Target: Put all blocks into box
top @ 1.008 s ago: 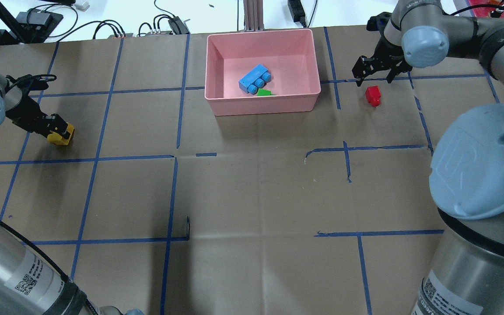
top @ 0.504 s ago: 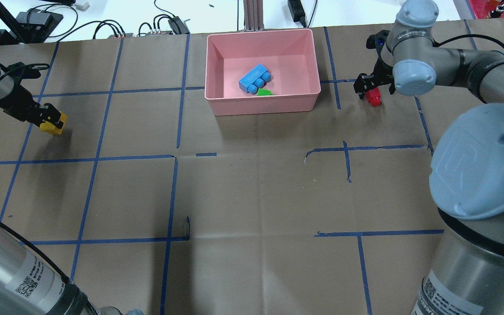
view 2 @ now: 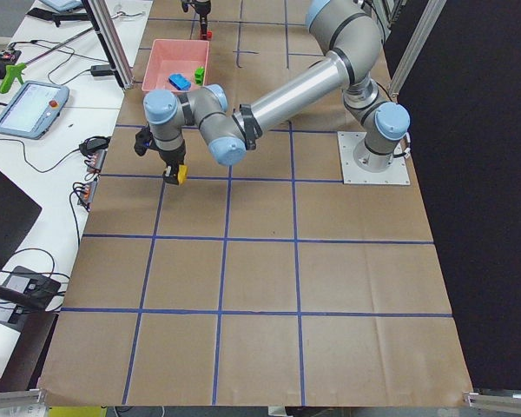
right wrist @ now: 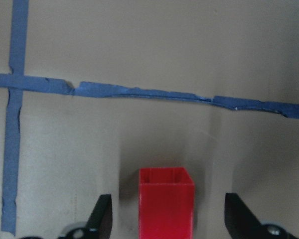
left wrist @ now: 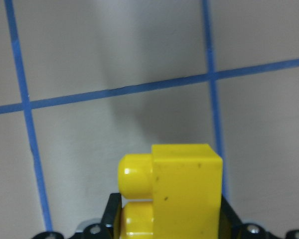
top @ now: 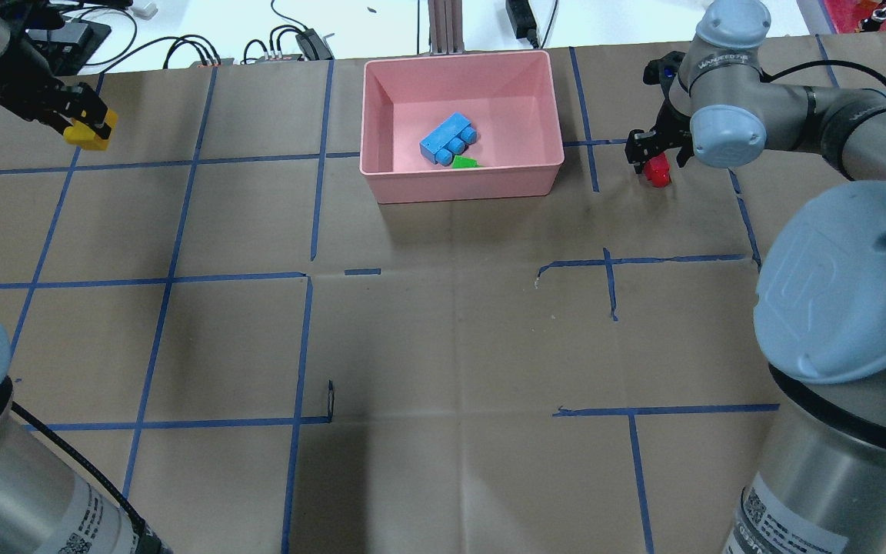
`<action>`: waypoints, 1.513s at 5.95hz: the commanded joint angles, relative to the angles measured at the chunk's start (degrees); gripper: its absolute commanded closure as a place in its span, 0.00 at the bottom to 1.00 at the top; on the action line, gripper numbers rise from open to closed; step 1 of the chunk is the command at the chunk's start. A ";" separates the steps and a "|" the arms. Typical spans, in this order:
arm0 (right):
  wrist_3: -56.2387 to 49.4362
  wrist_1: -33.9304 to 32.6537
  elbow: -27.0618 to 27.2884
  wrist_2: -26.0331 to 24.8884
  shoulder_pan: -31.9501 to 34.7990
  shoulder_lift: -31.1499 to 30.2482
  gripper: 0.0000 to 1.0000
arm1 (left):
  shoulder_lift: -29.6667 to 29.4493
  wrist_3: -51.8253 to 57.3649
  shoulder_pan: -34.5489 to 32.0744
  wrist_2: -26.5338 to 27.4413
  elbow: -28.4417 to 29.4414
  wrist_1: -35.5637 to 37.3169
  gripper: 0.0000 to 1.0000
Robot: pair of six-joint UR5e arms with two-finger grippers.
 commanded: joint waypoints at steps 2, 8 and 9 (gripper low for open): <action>1.68 -0.08 0.00 4.78 -0.26 -0.58 0.97 | -4.29 -33.41 -21.19 -3.76 8.91 -1.89 0.87; -3.84 9.68 -14.84 9.89 0.44 -3.30 0.97 | -13.81 -43.77 -31.10 0.51 12.09 5.41 0.01; -6.03 9.59 -17.29 9.98 0.88 -3.04 0.98 | -12.50 -45.44 -31.36 0.34 12.18 5.41 0.01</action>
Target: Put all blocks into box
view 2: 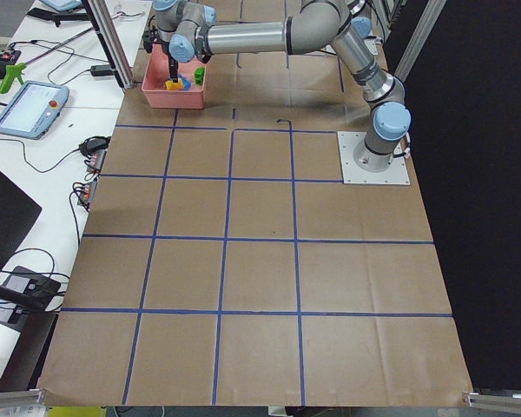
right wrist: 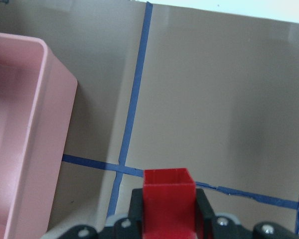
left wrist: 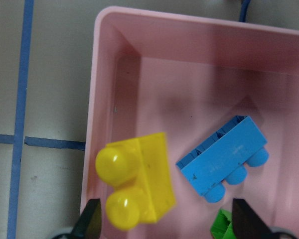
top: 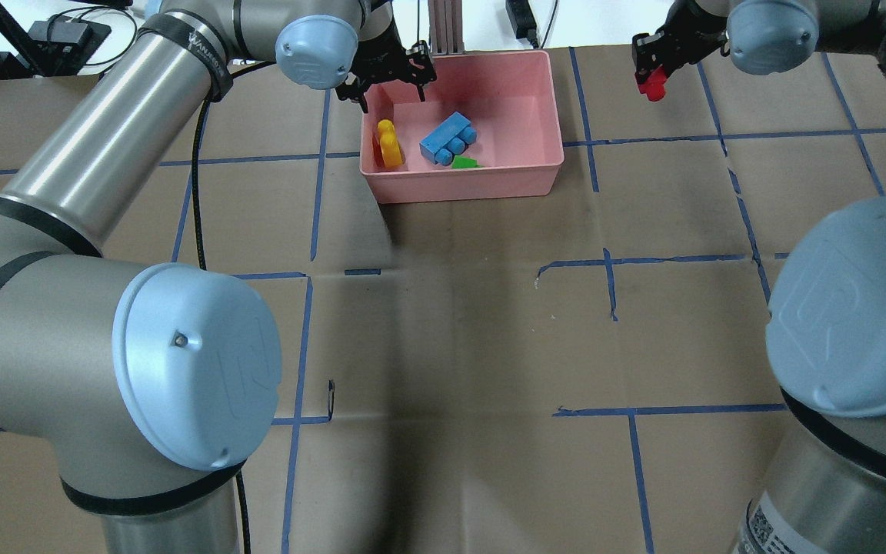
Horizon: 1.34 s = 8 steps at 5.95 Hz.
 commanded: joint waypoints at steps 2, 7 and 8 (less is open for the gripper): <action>-6.44 0.61 -7.25 0.08 5.64 0.38 0.98 | 9.29 1.09 2.13 -0.05 -1.58 -5.53 0.00; -6.18 -7.92 -8.15 7.65 18.94 5.75 0.01 | 38.10 20.27 13.57 0.30 -28.52 -12.16 0.00; -6.01 -6.87 -6.85 7.47 19.03 5.74 0.00 | 41.55 20.18 13.31 0.21 -31.10 -14.60 0.00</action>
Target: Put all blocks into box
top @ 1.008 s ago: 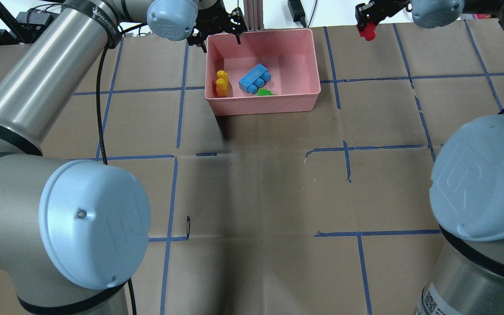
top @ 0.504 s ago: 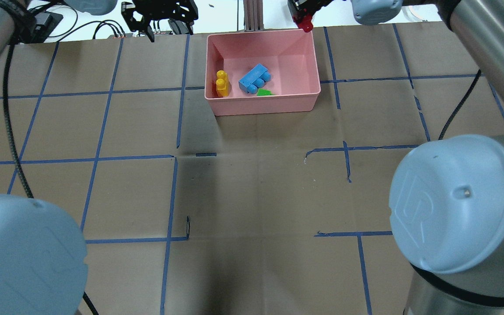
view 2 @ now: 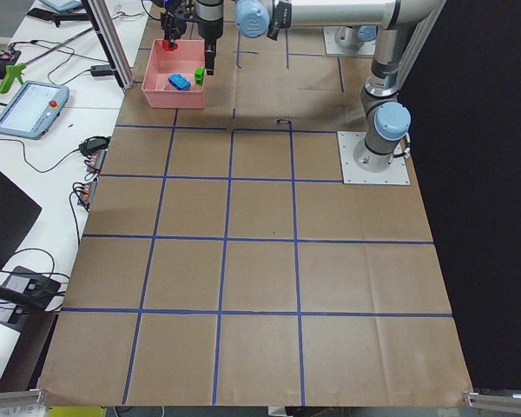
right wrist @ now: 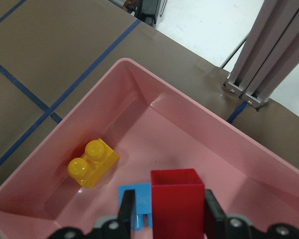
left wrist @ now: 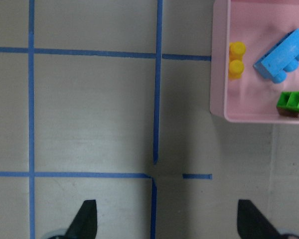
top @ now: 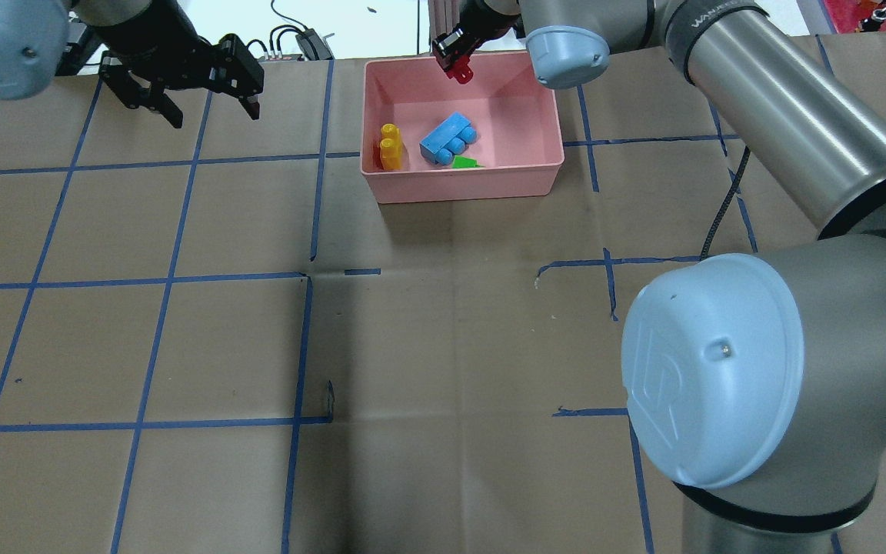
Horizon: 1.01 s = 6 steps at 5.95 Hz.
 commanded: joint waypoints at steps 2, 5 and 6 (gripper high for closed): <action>0.36 5.75 1.13 0.00 0.20 -0.62 0.00 | 5.25 -0.07 -0.75 -0.11 -3.62 -3.56 0.00; -0.08 32.08 0.34 -0.44 -0.32 -7.27 0.00 | 5.51 -0.07 -2.69 2.62 -3.62 -3.47 0.00; 1.05 37.56 1.91 -0.70 -0.24 -10.88 0.00 | 5.95 0.45 -2.60 2.70 -3.97 -3.47 0.00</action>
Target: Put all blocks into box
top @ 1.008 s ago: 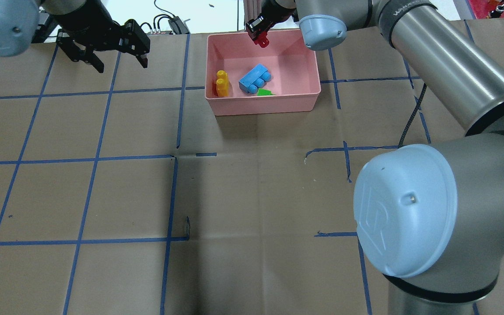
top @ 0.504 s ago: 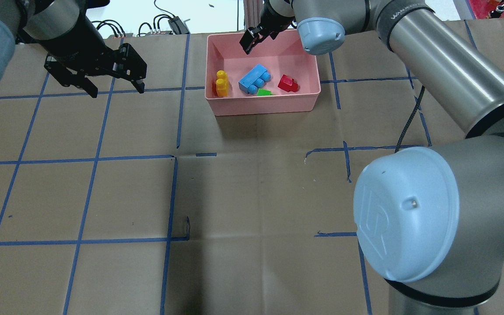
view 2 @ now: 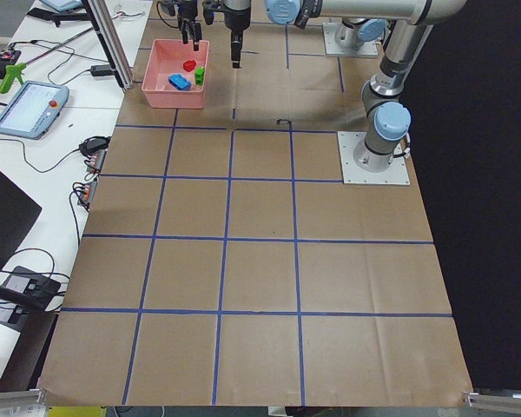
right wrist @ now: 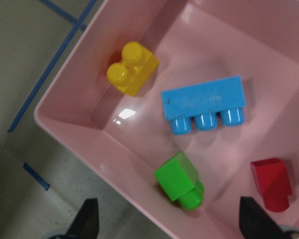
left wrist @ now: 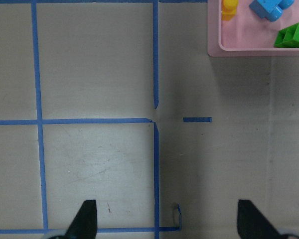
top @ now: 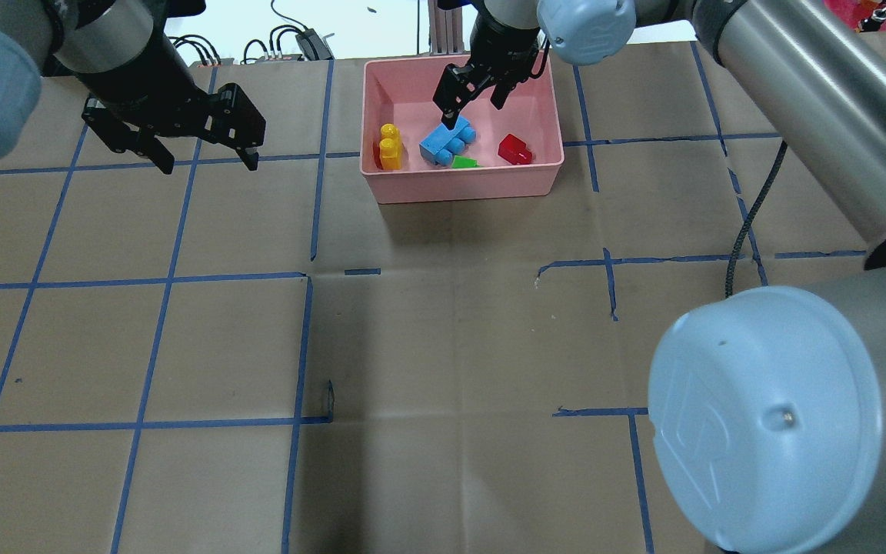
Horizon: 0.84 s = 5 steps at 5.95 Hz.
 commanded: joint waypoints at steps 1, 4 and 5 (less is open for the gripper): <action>11.95 11.91 2.91 -2.72 -0.09 -7.45 0.00 | 0.33 0.45 -0.04 0.11 -0.54 0.02 0.00; 33.07 8.92 17.11 -8.24 -3.84 -24.30 0.00 | -0.37 5.54 0.75 0.37 -0.81 0.28 0.00; 32.37 7.50 21.09 -9.93 -7.70 -29.41 0.00 | -0.37 5.54 0.84 0.29 -1.24 0.46 0.00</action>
